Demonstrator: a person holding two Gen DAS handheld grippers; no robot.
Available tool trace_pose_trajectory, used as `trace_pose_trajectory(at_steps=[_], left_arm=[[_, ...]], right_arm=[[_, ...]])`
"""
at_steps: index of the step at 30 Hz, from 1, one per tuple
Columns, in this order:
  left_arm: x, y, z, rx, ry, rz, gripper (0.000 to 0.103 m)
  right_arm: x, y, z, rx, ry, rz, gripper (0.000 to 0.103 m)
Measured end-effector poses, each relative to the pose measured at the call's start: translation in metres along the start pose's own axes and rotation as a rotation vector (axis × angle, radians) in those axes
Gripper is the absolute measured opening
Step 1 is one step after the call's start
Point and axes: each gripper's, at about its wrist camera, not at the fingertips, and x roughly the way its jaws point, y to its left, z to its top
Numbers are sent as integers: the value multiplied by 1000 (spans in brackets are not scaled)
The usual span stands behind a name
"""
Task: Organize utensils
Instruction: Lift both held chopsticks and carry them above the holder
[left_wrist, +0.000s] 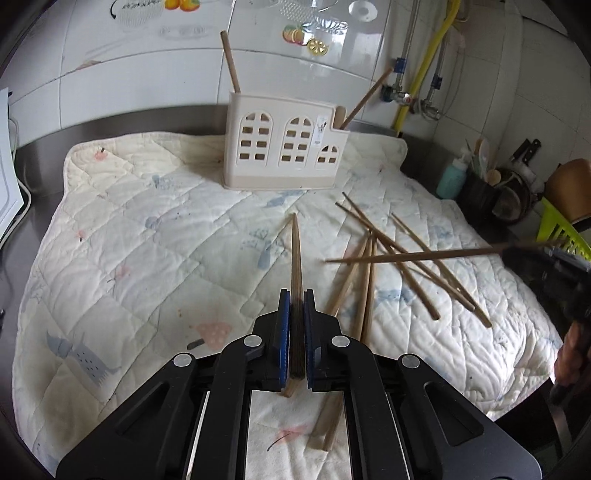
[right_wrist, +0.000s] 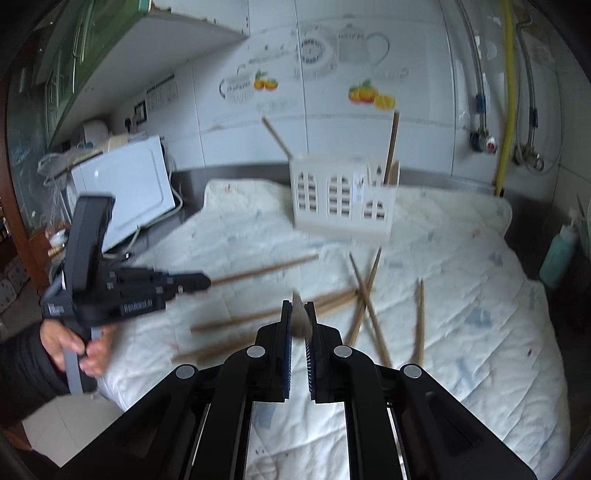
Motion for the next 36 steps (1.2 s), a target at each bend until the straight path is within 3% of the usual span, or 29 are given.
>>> trace_pose_trajectory(at_steps=[13, 18, 23, 28, 36], left_arm=[[-9, -4, 14, 34, -58, 26, 5], [-18, -10, 33, 60, -108, 20, 5], [-26, -19, 59, 93, -176, 18, 5], [-20, -23, 81, 108, -186, 13, 5], [-25, -29, 124, 136, -227, 4, 5]], right_arm=[[-8, 0, 32, 12, -67, 21, 6], [-10, -4, 56, -10, -92, 23, 6], [-13, -12, 90, -29, -113, 17, 6], [-12, -24, 130, -56, -127, 7, 6], [10, -43, 207, -121, -193, -87, 6]])
